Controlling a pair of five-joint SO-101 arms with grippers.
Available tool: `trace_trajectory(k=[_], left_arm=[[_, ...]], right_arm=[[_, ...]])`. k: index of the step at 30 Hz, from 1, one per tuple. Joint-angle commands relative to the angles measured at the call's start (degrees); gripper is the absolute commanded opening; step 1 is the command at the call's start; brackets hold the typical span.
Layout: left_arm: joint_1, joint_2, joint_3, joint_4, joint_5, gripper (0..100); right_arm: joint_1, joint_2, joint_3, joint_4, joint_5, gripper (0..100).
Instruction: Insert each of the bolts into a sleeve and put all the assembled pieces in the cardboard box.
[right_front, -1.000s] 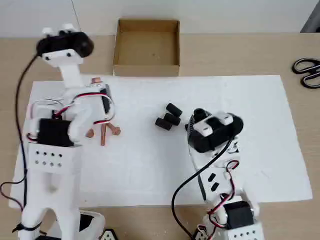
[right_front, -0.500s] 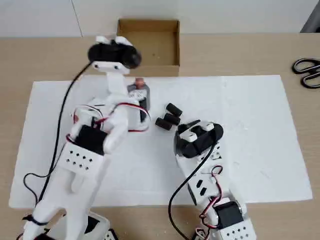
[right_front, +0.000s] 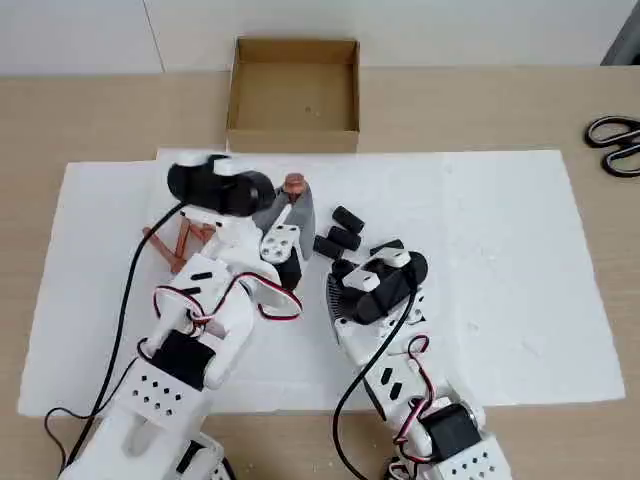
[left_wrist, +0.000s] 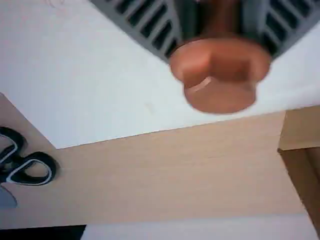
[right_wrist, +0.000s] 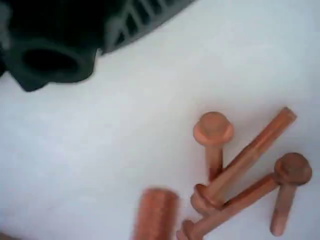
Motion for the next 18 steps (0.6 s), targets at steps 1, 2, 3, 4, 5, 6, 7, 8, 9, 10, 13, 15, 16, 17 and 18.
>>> trace_trajectory(k=[1,2,3,4,5,6,7,8,9,10,13,15,16,17,18], left_arm=[[2.5,-2.4,0.0,-2.5,-0.6,1],[3.2,-2.4,0.0,-2.5,-0.6,1],[3.8,-2.4,0.0,-2.5,-0.6,1],[4.2,-2.4,0.1,-2.5,-0.6,1],[4.4,-2.4,0.1,-2.5,-0.6,1],[4.5,-2.4,0.2,-2.5,-0.6,1],[4.7,-2.4,0.5,-2.5,-0.6,1],[4.7,-2.4,0.9,-2.5,-0.6,1],[4.8,-2.4,1.4,-2.5,-0.5,1],[5.1,-2.4,2.1,-2.5,-0.4,1],[5.5,-2.4,3.6,-2.6,3.3,1],[5.5,-2.4,3.8,-2.8,5.3,1],[5.5,-2.5,3.8,-2.8,5.9,1],[5.5,-2.5,3.8,-2.8,6.2,1],[5.5,-2.5,3.7,-2.8,6.3,1]], right_arm=[[-1.1,-1.1,0.2,-0.2,-0.6,0.3],[-1.5,-1.1,0.3,-0.2,-0.7,0.3],[-1.8,-1.1,0.3,-0.2,-0.7,0.3],[-1.9,-1.1,0.3,-0.2,-0.7,0.3],[-1.9,-1.1,0.3,-0.2,-0.7,0.3],[-1.9,-1.1,0.3,-0.2,-0.7,0.3],[-1.9,-1.1,0.3,-0.2,-0.7,0.3],[-1.9,-1.1,0.3,-0.2,-0.7,0.3],[-2.0,-1.1,0.3,-0.2,-0.8,0.3],[-2.0,-1.1,0.3,-0.2,-0.8,0.3],[-2.0,-1.1,0.3,-0.2,-0.8,0.3],[-2.6,-1.1,0.2,-0.2,-0.8,0.3],[-2.9,-1.1,0.2,-0.2,-0.8,0.3],[-3.1,-1.1,0.2,-0.2,-0.8,0.3],[-3.1,-1.1,0.2,-0.2,-0.8,0.3]])
